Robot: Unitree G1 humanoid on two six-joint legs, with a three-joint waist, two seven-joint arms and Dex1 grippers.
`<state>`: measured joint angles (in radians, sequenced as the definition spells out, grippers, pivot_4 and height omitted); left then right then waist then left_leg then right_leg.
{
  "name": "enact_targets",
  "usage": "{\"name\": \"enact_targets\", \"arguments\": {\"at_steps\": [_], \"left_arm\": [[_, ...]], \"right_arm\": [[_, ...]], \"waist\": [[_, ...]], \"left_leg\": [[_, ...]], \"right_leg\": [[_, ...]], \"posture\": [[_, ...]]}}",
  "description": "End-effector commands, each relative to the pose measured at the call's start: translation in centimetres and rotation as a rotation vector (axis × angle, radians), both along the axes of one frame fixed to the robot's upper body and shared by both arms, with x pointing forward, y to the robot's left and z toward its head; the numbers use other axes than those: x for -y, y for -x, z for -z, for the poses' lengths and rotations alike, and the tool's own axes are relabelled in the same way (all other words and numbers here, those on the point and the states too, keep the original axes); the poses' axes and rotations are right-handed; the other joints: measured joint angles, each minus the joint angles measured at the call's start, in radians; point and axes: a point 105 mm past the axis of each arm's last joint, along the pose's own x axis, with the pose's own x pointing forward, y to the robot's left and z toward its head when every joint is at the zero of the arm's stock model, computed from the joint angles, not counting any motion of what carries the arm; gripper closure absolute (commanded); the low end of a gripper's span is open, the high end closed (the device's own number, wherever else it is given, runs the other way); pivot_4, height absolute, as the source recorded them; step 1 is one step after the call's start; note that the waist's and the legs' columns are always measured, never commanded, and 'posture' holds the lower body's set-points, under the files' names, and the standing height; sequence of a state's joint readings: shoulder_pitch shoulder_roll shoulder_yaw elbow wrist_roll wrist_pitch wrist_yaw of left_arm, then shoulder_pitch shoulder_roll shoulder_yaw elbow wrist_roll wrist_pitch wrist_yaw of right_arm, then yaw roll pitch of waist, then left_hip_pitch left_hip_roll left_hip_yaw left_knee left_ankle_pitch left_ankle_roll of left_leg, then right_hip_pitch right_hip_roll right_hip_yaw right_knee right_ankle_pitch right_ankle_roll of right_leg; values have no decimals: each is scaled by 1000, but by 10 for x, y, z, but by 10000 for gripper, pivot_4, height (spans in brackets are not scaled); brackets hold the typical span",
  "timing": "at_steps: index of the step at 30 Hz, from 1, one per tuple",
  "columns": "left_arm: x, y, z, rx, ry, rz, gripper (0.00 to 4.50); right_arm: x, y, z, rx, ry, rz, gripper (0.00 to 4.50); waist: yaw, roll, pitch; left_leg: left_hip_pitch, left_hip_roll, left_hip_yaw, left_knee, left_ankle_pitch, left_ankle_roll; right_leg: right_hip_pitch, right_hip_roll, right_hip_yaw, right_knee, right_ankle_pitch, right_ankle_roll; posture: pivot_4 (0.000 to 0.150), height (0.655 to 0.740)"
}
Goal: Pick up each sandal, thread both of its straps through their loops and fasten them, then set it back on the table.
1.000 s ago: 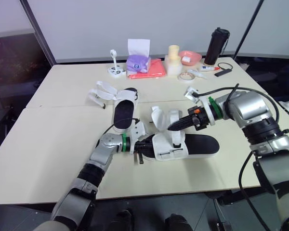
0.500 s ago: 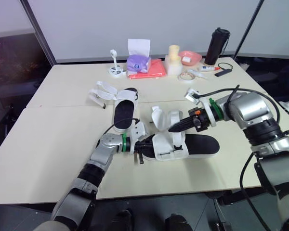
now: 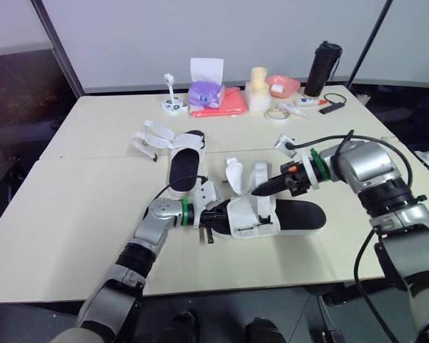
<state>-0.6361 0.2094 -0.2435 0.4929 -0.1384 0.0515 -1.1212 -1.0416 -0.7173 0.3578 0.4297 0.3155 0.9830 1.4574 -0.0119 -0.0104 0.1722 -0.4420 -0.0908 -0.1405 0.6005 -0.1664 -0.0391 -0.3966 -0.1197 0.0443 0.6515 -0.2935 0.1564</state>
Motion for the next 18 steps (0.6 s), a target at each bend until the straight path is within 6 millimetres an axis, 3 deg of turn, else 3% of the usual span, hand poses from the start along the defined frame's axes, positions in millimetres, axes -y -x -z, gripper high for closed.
{"name": "enact_targets", "arguments": {"at_steps": [1,12,18], "left_arm": [[2,4,10,-19,-36,13,45000],[2,4,10,-17,-36,14,45000],[3,4,10,-18,-37,15,45000]], "right_arm": [[-3,1,-1,16,12,-25,44897],[-6,20,13,79,81,-139,44897],[2,22,20,153,142,-166,44897]], "waist": [[0,0,0],[-2,0,0],[-3,0,0]], "left_leg": [[0,0,0,0,0,0],[0,0,0,0,0,0],[0,0,0,0,0,0]], "right_leg": [[0,0,0,0,0,0],[0,0,0,0,0,0],[0,0,0,0,0,0]], "posture": [[1500,7344],[1500,7344],[1500,7344]]}}
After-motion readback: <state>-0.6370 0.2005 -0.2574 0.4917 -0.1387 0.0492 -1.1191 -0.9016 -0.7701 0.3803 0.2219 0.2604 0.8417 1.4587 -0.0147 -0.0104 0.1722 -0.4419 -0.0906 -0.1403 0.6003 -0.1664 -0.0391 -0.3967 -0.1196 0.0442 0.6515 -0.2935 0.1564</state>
